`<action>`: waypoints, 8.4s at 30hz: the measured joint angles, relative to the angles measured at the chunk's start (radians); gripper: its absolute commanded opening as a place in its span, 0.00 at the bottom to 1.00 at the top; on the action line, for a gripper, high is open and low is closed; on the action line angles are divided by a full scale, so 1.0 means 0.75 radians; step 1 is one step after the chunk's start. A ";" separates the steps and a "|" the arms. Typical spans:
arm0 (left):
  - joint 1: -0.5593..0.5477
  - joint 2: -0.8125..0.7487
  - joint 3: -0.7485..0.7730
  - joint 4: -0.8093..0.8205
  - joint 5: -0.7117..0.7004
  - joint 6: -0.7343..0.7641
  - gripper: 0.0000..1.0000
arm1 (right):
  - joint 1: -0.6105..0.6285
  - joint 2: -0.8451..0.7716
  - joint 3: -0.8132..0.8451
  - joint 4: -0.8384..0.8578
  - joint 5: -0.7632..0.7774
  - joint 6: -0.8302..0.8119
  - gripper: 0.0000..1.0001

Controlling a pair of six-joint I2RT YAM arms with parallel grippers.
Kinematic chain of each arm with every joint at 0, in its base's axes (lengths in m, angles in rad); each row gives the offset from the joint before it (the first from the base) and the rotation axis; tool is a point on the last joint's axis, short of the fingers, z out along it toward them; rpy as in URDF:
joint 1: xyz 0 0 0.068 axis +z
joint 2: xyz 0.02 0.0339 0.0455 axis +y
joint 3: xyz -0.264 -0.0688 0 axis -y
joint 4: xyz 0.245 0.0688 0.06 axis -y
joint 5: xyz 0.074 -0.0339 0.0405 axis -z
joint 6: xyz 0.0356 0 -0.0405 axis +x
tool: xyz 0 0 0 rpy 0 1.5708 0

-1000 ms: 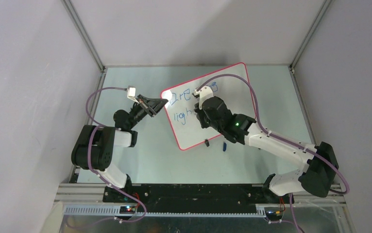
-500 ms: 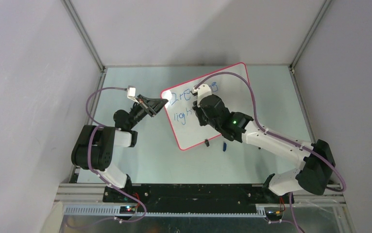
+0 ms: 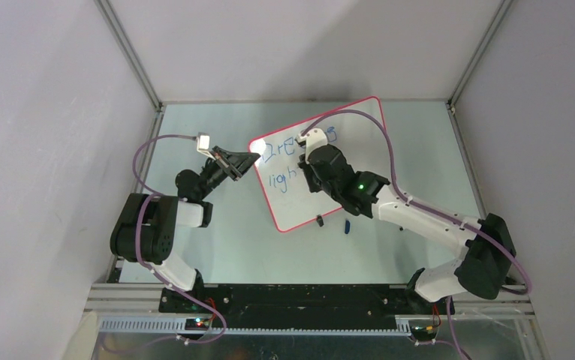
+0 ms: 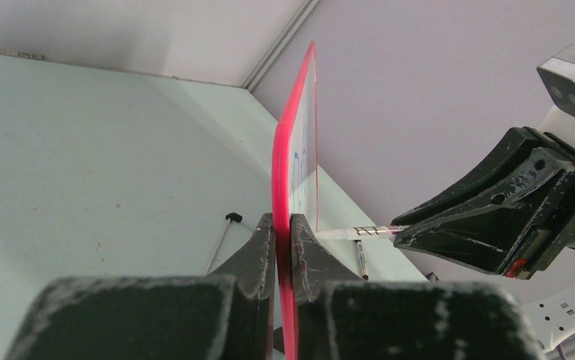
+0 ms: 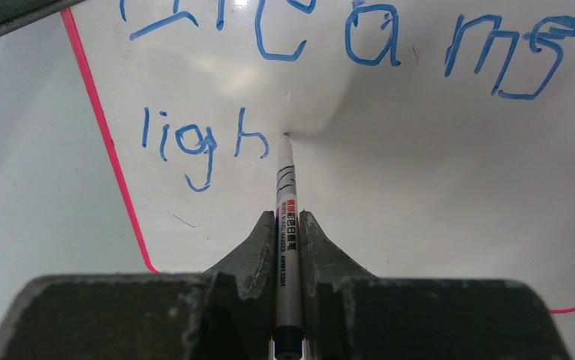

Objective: Write a sentence on the whiteboard

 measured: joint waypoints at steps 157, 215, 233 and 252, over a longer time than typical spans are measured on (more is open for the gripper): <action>-0.009 -0.021 -0.020 -0.001 -0.028 0.022 0.00 | -0.090 -0.122 0.091 -0.202 -0.005 0.062 0.00; -0.014 -0.029 -0.022 -0.001 -0.031 0.022 0.00 | -0.287 -0.429 -0.359 0.124 -0.062 0.037 0.00; -0.014 -0.029 -0.022 -0.001 -0.031 0.022 0.00 | -0.305 -0.282 -0.289 0.098 -0.153 0.051 0.00; -0.014 -0.029 -0.022 -0.001 -0.031 0.022 0.00 | -0.308 -0.227 -0.252 0.104 -0.153 0.052 0.00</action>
